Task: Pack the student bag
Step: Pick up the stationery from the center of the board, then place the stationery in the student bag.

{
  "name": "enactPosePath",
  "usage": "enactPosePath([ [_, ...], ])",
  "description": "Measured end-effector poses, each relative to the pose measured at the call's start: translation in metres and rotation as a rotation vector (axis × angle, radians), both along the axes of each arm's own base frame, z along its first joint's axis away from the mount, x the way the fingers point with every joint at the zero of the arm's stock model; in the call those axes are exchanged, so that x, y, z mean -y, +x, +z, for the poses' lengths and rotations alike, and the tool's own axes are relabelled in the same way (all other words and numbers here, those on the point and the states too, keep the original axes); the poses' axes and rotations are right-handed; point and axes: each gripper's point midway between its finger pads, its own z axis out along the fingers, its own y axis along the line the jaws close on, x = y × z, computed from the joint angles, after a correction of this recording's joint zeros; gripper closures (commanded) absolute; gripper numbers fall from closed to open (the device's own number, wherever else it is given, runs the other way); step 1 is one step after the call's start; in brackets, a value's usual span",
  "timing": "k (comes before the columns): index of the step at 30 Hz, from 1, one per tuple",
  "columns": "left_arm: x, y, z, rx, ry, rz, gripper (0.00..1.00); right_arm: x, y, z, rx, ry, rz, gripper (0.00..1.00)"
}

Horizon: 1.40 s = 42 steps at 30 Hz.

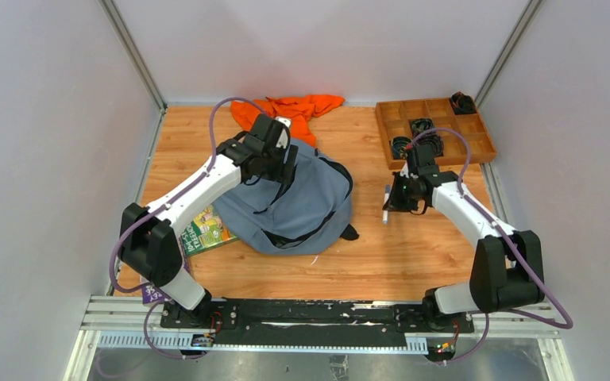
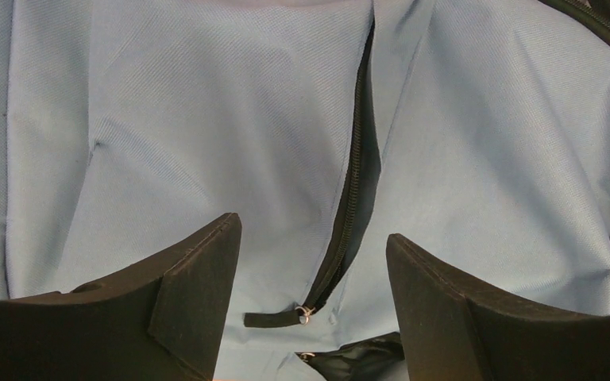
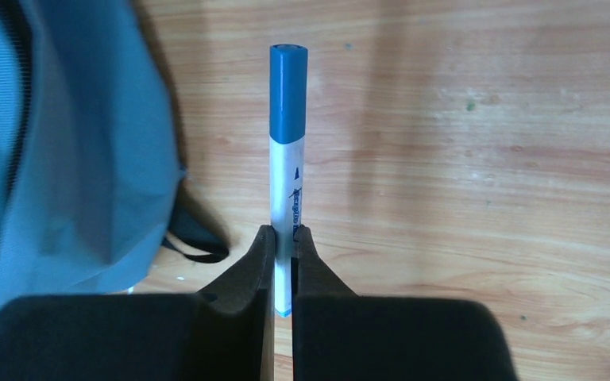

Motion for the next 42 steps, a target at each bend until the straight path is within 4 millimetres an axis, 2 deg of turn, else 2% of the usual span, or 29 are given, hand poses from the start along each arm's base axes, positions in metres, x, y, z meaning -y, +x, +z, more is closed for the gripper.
enactPosePath([
  [4, 0.003, 0.0, -0.004, -0.007, -0.001, -0.005, 0.28, -0.016, 0.004, 0.017, 0.037, 0.049, 0.038, 1.0],
  [8, 0.011, 0.0, -0.013, -0.019, 0.008, -0.019, 0.31, -0.035, 0.0, 0.022, 0.036, 0.094, 0.084, 1.0],
  [13, 0.008, 0.002, -0.022, -0.014, 0.036, -0.006, 0.36, -0.061, -0.008, 0.029, 0.036, 0.145, 0.16, 1.0],
  [21, 0.0, 0.008, -0.041, -0.035, 0.101, 0.034, 0.53, -0.083, 0.008, 0.06, 0.11, 0.198, 0.213, 1.0],
  [24, -0.001, 0.009, -0.041, -0.031, 0.105, 0.045, 0.66, -0.093, 0.012, 0.07, 0.124, 0.216, 0.241, 1.0],
  [28, -0.003, 0.009, -0.041, -0.029, 0.108, 0.055, 0.92, -0.115, 0.017, 0.083, 0.145, 0.251, 0.294, 1.0],
  [30, -0.004, 0.009, -0.04, -0.027, 0.111, 0.06, 1.0, -0.129, 0.017, 0.087, 0.148, 0.275, 0.328, 1.0],
  [36, -0.007, 0.009, -0.035, -0.019, 0.123, 0.069, 1.0, -0.187, 0.005, 0.081, 0.099, 0.347, 0.469, 1.0],
  [42, -0.011, 0.009, -0.024, -0.011, 0.091, 0.075, 1.0, -0.224, -0.013, 0.066, 0.017, 0.423, 0.55, 1.0],
])
